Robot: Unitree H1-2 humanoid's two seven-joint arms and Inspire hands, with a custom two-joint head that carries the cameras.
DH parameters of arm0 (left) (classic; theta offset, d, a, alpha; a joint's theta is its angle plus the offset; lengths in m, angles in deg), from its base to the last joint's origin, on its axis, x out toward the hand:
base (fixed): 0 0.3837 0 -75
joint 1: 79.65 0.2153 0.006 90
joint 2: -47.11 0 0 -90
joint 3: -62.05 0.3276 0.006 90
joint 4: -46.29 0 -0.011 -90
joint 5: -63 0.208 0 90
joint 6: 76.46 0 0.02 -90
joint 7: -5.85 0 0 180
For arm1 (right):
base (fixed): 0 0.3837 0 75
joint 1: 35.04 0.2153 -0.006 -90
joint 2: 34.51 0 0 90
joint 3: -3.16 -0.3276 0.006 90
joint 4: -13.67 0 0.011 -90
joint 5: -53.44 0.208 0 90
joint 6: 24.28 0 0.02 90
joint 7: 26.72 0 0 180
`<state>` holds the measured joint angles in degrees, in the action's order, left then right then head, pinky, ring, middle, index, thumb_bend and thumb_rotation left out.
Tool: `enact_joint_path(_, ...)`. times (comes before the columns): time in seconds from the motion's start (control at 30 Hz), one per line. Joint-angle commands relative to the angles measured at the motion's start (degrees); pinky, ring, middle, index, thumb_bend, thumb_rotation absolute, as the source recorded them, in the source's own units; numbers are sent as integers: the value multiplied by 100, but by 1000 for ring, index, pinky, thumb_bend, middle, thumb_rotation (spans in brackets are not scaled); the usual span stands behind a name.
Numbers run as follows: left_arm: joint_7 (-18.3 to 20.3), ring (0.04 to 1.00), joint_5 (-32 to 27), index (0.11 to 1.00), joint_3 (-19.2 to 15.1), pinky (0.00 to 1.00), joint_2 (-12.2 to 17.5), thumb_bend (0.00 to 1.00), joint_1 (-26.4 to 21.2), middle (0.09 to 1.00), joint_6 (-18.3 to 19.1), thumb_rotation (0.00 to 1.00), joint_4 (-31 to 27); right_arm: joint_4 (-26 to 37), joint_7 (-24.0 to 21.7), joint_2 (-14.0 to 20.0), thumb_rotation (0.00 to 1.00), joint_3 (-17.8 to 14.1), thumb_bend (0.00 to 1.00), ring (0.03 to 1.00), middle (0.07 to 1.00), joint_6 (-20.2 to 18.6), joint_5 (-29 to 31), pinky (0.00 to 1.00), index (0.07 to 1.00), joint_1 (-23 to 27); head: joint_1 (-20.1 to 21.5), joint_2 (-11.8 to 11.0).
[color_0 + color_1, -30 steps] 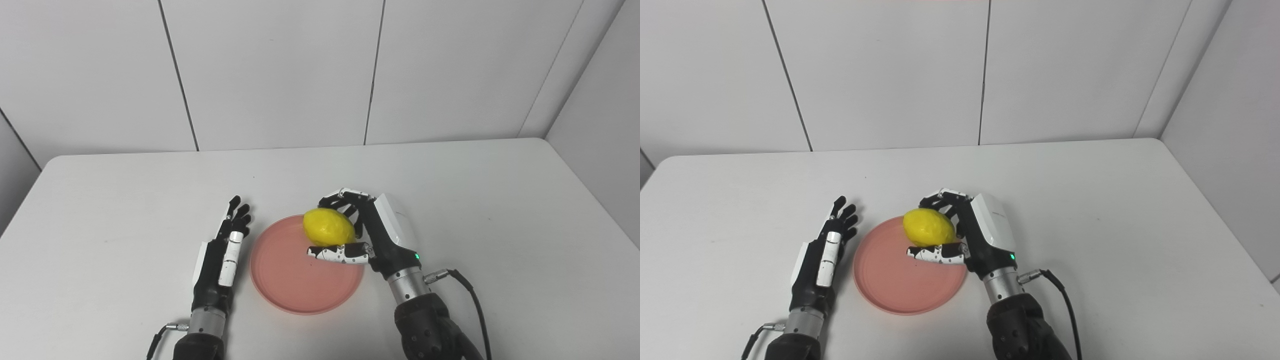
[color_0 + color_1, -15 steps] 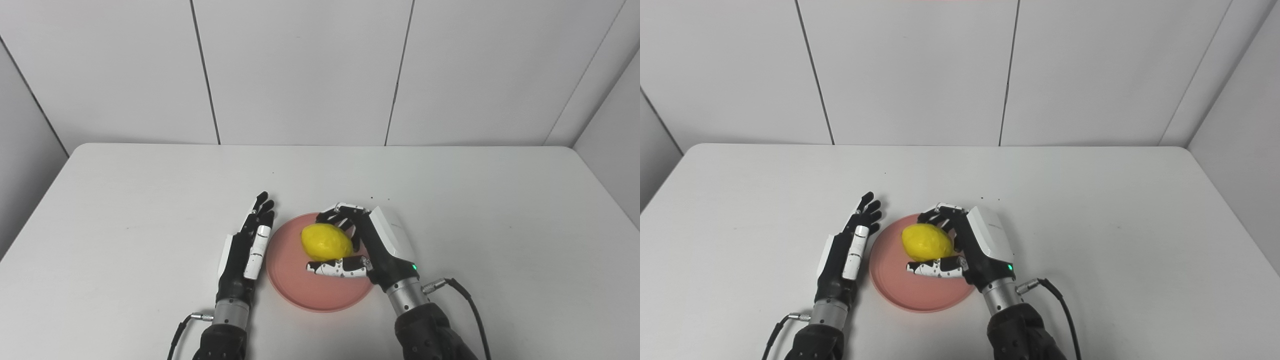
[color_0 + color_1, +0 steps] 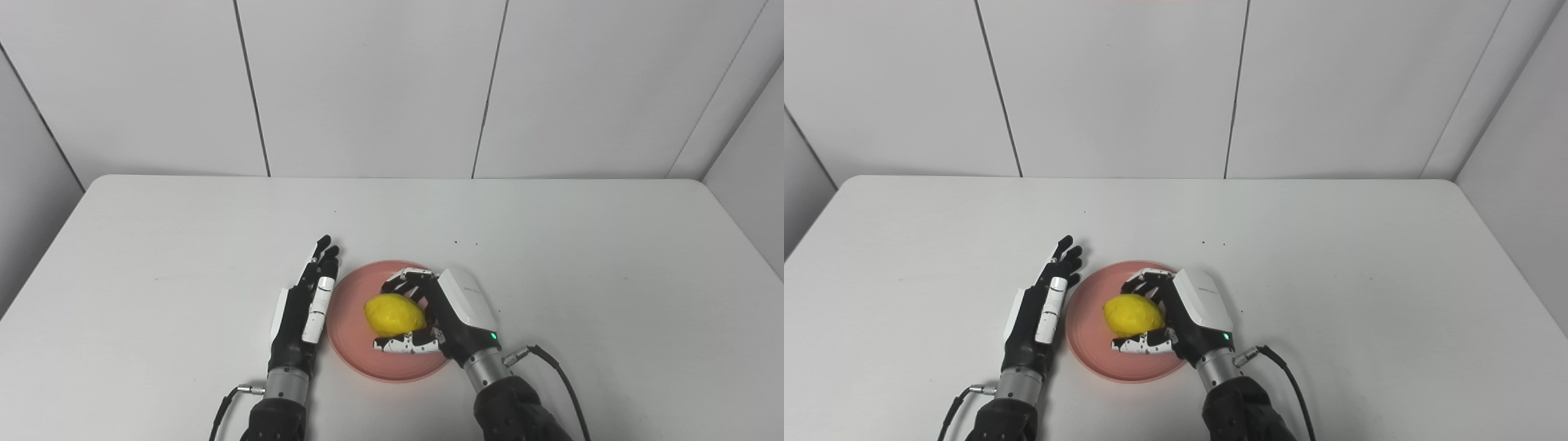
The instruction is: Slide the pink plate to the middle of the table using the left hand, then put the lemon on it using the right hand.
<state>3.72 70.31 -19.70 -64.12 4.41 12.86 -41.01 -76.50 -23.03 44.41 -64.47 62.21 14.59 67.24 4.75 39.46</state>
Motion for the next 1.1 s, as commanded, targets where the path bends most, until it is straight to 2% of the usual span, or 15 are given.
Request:
enact_joint_path(0.0,108,922,-104,921,99,917,-107,691,164,925,25,1000,123,32,105,1,0,11,514,399,501,253,-60,215,490,191,2,5)
enact_joint_path(0.07,106,920,-88,923,103,914,-103,686,165,924,38,1000,122,84,-78,49,0,34,513,399,502,161,-70,260,504,190,12,-1)
enact_joint_path(0.1,91,919,-75,920,100,913,-107,683,162,922,29,1000,131,142,-184,68,0,48,514,457,491,89,-75,381,521,178,15,2)
enact_joint_path(0.17,64,917,-67,916,90,911,-117,681,157,921,-9,1000,156,207,-288,96,0,74,519,533,489,48,-97,469,512,161,20,-13)
enact_joint_path(0.2,53,914,-63,911,86,905,-121,675,153,920,-34,1000,168,231,-312,109,81,89,512,592,593,53,-129,543,503,156,33,-18)
enact_joint_path(0.3,125,917,-100,916,106,911,-90,670,155,930,-10,1000,144,321,-389,161,142,131,508,720,713,95,-198,698,499,148,42,-23)
enact_joint_path(0.33,146,920,-108,921,114,915,-80,676,158,933,-7,1000,131,347,-408,183,169,151,527,755,733,103,-242,746,549,148,41,-22)
enact_joint_path(0.37,149,919,-106,922,117,917,-79,680,161,933,0,1000,119,360,-406,205,240,169,581,785,756,130,-279,785,686,151,42,-16)
enact_joint_path(0.5,50,906,1,915,113,909,-86,676,150,925,20,1000,118,418,-406,239,336,210,618,836,799,132,-404,842,757,157,60,-12)
enact_joint_path(0.57,137,923,-52,927,124,934,-48,681,142,937,5,1000,132,487,-437,255,410,232,637,882,834,123,-473,900,780,145,64,-4)
enact_joint_path(0.7,234,955,-63,948,160,964,29,692,121,955,0,1000,140,587,-540,276,479,253,681,955,890,119,-558,987,815,123,64,-9)
enact_joint_path(0.8,150,942,-21,932,147,952,12,720,125,940,63,1000,124,608,-557,316,544,292,703,997,945,162,-671,1000,850,132,72,-19)
enact_joint_path(0.93,232,951,-121,938,157,965,45,696,131,945,-37,1000,120,680,-632,329,574,311,714,1000,986,109,-771,1000,880,127,99,-29)
enact_joint_path(1.07,242,960,-165,944,148,973,69,714,124,950,7,1000,139,709,-633,312,610,279,724,1000,1000,139,-785,1000,911,110,108,-17)
